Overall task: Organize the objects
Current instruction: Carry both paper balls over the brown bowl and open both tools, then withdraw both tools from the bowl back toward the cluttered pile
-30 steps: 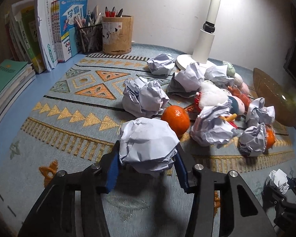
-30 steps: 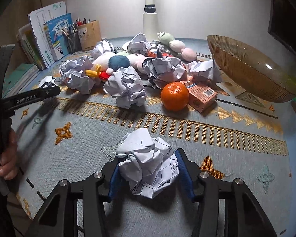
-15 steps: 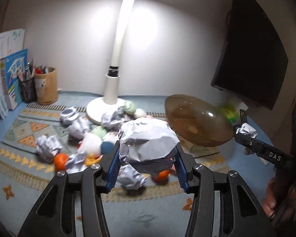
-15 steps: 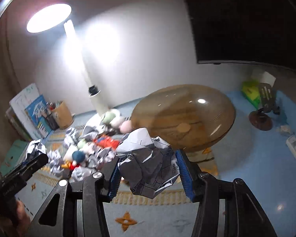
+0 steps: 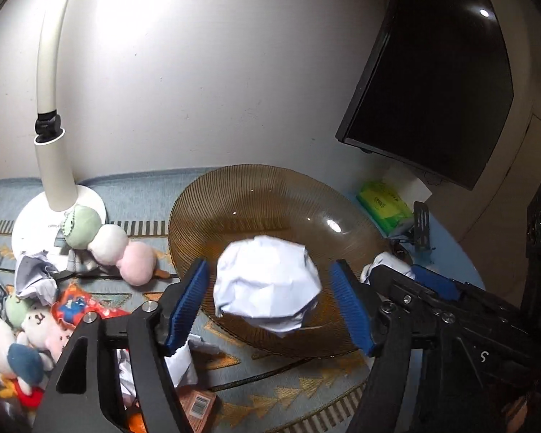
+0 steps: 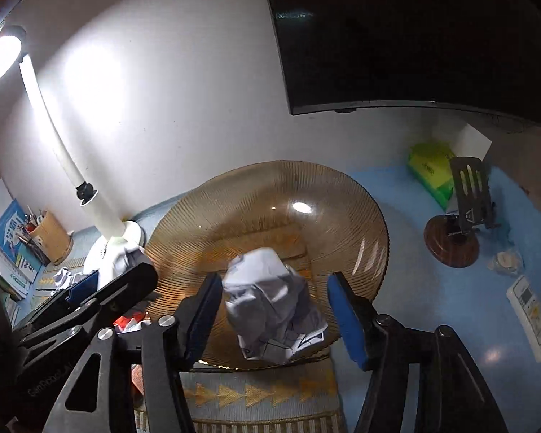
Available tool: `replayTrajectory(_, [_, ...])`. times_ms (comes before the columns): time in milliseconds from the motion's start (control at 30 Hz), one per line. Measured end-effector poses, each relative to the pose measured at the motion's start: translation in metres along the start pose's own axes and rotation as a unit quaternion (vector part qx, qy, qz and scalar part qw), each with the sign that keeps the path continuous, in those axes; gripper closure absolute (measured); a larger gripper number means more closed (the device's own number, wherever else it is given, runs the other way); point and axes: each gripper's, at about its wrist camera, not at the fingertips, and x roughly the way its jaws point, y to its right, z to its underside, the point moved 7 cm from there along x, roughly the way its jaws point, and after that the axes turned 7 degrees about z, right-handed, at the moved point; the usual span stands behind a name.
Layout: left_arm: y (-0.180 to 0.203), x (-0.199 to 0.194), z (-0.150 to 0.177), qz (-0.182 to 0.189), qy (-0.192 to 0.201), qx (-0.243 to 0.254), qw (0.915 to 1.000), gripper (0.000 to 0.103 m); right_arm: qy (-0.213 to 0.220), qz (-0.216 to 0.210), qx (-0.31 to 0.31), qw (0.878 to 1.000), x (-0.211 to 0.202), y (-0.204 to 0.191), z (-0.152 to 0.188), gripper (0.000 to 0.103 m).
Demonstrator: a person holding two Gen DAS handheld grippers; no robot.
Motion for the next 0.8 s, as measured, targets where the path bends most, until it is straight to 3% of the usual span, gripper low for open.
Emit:
replayTrajectory(100, [-0.014,-0.019,0.006,0.011,0.007,-0.026,0.9996,0.029,0.013,-0.007,0.003,1.000,-0.012,0.007,0.006,0.033])
replayTrajectory(233, [-0.029,-0.072,0.017,0.004,0.048,-0.042,0.9979,0.029,0.029,-0.027,0.009,0.999,-0.036,0.003,0.020,0.030])
replayTrajectory(400, [-0.048,-0.159,0.035,-0.040,0.114,-0.031,0.9921,0.029,0.088,-0.088,-0.033,0.992,-0.092,-0.055,0.035,0.030])
replayTrajectory(433, [-0.052,-0.177,0.037,-0.052,0.126,-0.027,0.9903,0.024,0.109,-0.102,-0.040,0.988,-0.105,-0.069,0.036,0.030])
replayTrajectory(500, [-0.062,-0.211,0.040,-0.083,0.157,-0.011,0.9841,0.000,0.164,-0.129,-0.052,0.977,-0.133,-0.098,0.042,0.030])
replayTrajectory(567, [-0.077,-0.244,0.049,-0.133,0.191,0.004,0.9726,0.000,0.198,-0.158,-0.073,0.965,-0.149,-0.129,0.056,0.026])
replayTrajectory(600, [-0.089,-0.255,0.051,-0.152,0.195,0.003,0.9689,0.001,0.197,-0.169,-0.084,0.962,-0.147,-0.144,0.066,0.015])
replayTrajectory(667, [-0.119,-0.269,0.063,-0.190,0.195,-0.015,0.9620,0.000,0.164,-0.163,-0.101,0.968,-0.125,-0.167,0.087,0.012])
replayTrajectory(733, [-0.154,-0.271,0.078,-0.239,0.181,-0.030,0.9535,0.001,0.121,-0.124,-0.119,0.978,-0.092,-0.185,0.109,0.008])
replayTrajectory(800, [-0.190,-0.262,0.098,-0.253,0.143,-0.051,0.9554,0.001,0.089,-0.122,-0.128,0.980,-0.065,-0.197,0.127,0.008])
